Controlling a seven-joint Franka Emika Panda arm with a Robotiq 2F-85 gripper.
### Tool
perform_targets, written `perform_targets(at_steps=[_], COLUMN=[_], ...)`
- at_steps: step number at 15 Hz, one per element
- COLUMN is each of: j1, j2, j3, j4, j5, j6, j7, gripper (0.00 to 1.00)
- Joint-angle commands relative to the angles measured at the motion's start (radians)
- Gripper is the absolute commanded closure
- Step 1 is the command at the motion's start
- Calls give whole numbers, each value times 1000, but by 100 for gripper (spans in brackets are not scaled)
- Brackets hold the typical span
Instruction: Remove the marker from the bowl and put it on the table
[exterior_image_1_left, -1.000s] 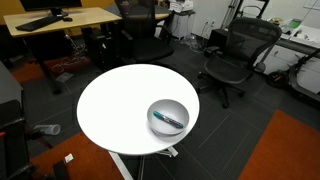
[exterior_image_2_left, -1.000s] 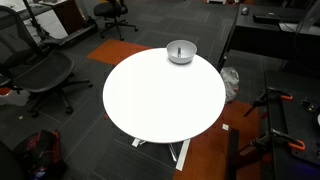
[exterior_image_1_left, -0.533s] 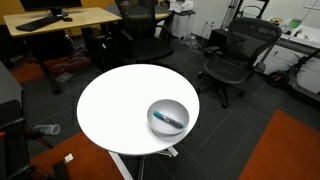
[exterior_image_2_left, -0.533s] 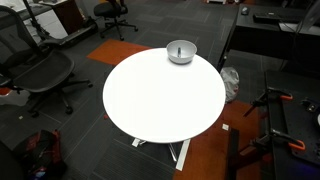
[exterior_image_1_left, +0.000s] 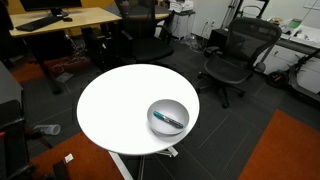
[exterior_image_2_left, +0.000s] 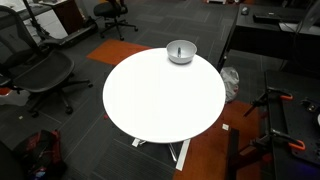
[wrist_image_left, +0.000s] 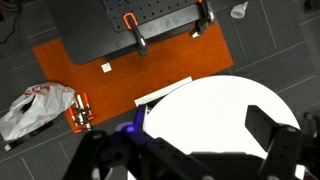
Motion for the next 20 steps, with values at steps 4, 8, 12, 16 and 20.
perform_targets(at_steps=[4, 8, 12, 16, 20], j1=[-49, -51, -53, -54, -48], j2=[94, 139, 195, 246, 314], j3=[71, 82, 106, 131, 134], j4=[34, 17, 18, 15, 23], j5=[37, 82, 70, 33, 5], j6=[128, 271, 383, 503, 581], j7=[276, 391, 516, 668, 772], gripper=[0, 0, 0, 0, 0])
